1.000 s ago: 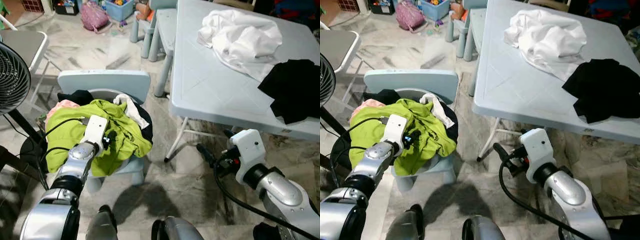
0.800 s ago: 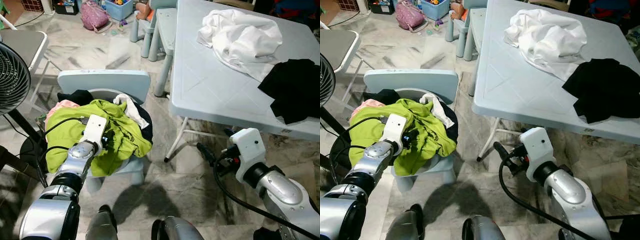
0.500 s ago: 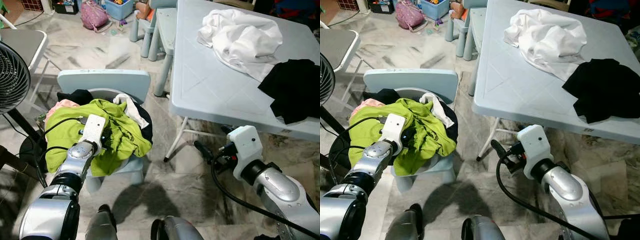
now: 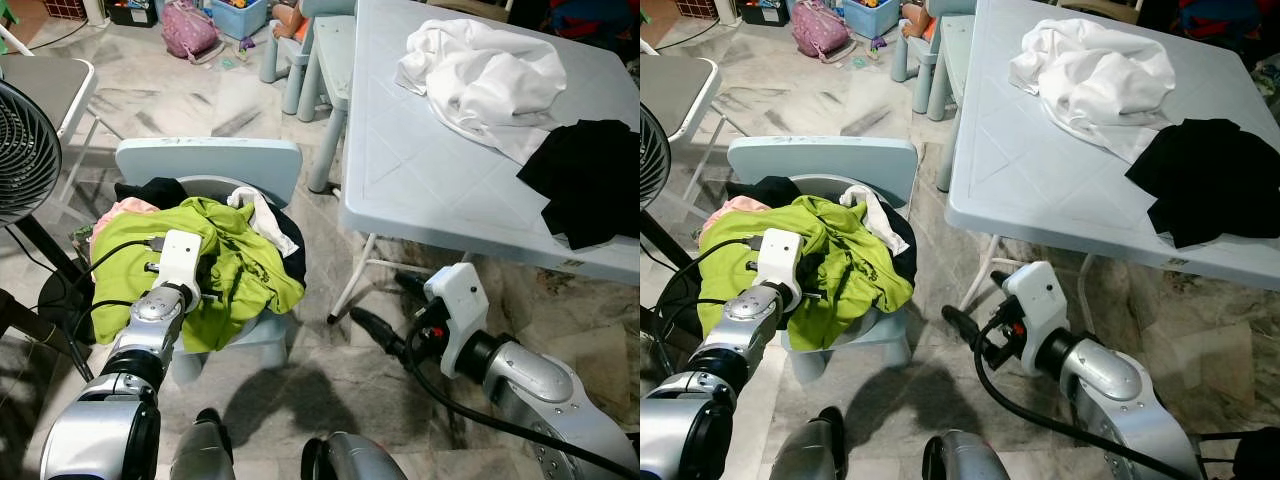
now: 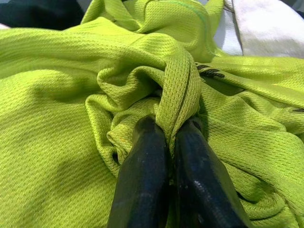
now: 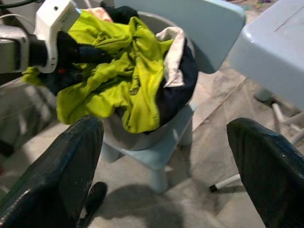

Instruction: Hang hanger

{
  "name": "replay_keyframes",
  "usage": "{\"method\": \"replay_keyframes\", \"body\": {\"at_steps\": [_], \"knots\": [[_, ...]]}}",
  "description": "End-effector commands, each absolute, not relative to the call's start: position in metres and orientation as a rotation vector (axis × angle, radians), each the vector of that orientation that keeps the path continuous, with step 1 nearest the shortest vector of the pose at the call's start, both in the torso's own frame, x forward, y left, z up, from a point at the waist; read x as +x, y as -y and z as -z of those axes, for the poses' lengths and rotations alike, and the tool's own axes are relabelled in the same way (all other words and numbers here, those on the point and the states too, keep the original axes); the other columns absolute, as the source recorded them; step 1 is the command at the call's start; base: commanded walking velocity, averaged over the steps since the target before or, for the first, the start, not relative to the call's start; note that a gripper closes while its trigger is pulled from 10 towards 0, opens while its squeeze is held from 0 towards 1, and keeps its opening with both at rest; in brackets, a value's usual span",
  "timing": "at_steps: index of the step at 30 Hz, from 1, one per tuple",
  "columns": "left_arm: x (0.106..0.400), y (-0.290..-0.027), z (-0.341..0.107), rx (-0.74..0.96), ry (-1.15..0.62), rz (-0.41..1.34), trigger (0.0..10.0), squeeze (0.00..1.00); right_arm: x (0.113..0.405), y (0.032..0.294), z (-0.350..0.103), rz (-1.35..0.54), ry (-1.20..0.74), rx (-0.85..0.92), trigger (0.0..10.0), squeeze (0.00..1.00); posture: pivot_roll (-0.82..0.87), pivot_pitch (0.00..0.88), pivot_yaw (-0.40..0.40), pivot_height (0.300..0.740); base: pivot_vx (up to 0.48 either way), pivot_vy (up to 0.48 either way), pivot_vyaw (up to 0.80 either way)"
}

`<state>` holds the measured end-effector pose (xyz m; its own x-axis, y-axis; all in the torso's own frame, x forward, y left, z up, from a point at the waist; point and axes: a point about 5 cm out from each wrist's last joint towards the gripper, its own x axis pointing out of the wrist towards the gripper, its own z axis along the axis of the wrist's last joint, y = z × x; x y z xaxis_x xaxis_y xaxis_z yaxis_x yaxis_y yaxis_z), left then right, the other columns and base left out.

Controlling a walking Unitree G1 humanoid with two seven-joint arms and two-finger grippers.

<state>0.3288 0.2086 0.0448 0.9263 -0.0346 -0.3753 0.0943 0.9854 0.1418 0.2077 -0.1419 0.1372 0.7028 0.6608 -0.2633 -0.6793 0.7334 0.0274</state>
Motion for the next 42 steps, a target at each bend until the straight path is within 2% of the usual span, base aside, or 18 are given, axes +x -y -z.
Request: {"method": "replay_keyframes", "body": {"at_steps": [1,7,10,12,13,15,19,20,21,22,25,28,33,35,37,39,40,42], "knots": [[0.324,-0.212,-0.041,0.131,-0.375,0.027,0.0,0.00,0.200,0.140,-0.137,-0.828,-0.289,-0.077,10.0,0.00,-0.19,0.152,-0.173,0.740,0.000,0.000,0.00],[0.320,-0.220,-0.045,0.057,-0.298,-0.092,0.0,0.00,0.212,0.139,-0.134,-0.815,-0.275,-0.101,10.0,0.00,-0.16,0.146,-0.166,0.740,0.000,0.000,0.00],[0.318,-0.217,-0.048,0.023,-0.262,-0.083,0.0,0.00,0.215,0.139,-0.133,-0.805,-0.271,-0.101,10.0,0.00,-0.15,0.146,-0.165,0.740,0.000,0.000,0.00],[0.316,-0.211,-0.060,0.012,-0.162,-0.009,0.0,0.00,0.219,0.139,-0.131,-0.786,-0.263,-0.108,10.0,0.00,-0.13,0.145,-0.162,0.740,0.000,0.000,0.00],[0.315,-0.206,-0.072,0.045,-0.079,0.074,0.0,0.00,0.223,0.138,-0.130,-0.772,-0.255,-0.112,10.0,0.00,-0.11,0.142,-0.160,0.740,0.000,0.000,0.00],[0.316,-0.207,-0.091,0.110,0.020,0.132,0.0,0.00,0.227,0.136,-0.130,-0.763,-0.244,-0.111,10.0,0.00,-0.10,0.139,-0.158,0.740,0.000,0.000,0.00],[0.328,-0.216,-0.127,0.202,0.147,0.135,0.0,0.00,0.236,0.131,-0.129,-0.733,-0.210,-0.120,10.0,0.00,-0.07,0.131,-0.151,0.740,0.000,0.000,0.00],[0.336,-0.220,-0.147,0.219,0.215,0.110,0.0,0.00,0.241,0.129,-0.129,-0.705,-0.193,-0.124,10.0,0.00,-0.06,0.124,-0.145,0.740,0.000,0.000,0.00],[0.336,-0.220,-0.147,0.219,0.215,0.110,0.0,0.00,0.241,0.129,-0.129,-0.705,-0.193,-0.124,10.0,0.00,-0.06,0.124,-0.145,0.740,0.000,0.000,0.00],[0.341,-0.216,-0.169,0.216,0.278,0.131,0.0,0.00,0.247,0.129,-0.129,-0.678,-0.174,-0.127,10.0,0.00,-0.05,0.119,-0.139,0.740,0.000,0.000,0.00],[0.343,-0.205,-0.188,0.220,0.339,0.195,0.0,0.00,0.253,0.128,-0.129,-0.646,-0.151,-0.133,10.0,0.00,-0.04,0.110,-0.125,0.740,0.000,0.000,0.00],[0.338,-0.192,-0.184,0.233,0.300,0.299,0.0,0.00,0.257,0.128,-0.129,-0.615,-0.134,-0.130,10.0,0.00,-0.04,0.106,-0.114,0.740,0.000,0.000,0.00],[0.322,-0.193,-0.155,0.266,0.174,0.307,0.0,0.00,0.256,0.128,-0.127,-0.610,-0.127,-0.133,10.0,0.00,-0.03,0.106,-0.107,0.740,0.000,0.000,0.00],[0.317,-0.196,-0.145,0.266,0.135,0.281,0.0,0.00,0.256,0.128,-0.126,-0.608,-0.127,-0.133,10.0,0.00,-0.02,0.106,-0.106,0.740,0.000,0.000,0.00],[0.295,-0.205,-0.114,0.221,-0.035,0.197,0.0,0.00,0.257,0.127,-0.124,-0.607,-0.120,-0.137,10.0,0.00,-0.02,0.106,-0.105,0.740,0.000,0.000,0.00],[0.291,-0.206,-0.110,0.211,-0.062,0.188,0.0,0.00,0.257,0.126,-0.124,-0.607,-0.118,-0.138,10.0,0.00,-0.02,0.106,-0.105,0.740,0.000,0.000,0.00],[0.280,-0.212,-0.097,0.178,-0.151,0.132,0.0,0.00,0.258,0.126,-0.123,-0.606,-0.116,-0.143,10.0,0.00,-0.02,0.106,-0.105,0.740,0.000,0.000,0.00],[0.270,-0.217,-0.086,0.135,-0.222,0.078,0.0,0.00,0.259,0.126,-0.123,-0.606,-0.114,-0.144,10.0,0.00,-0.01,0.107,-0.107,0.740,0.000,0.000,0.00]]}}
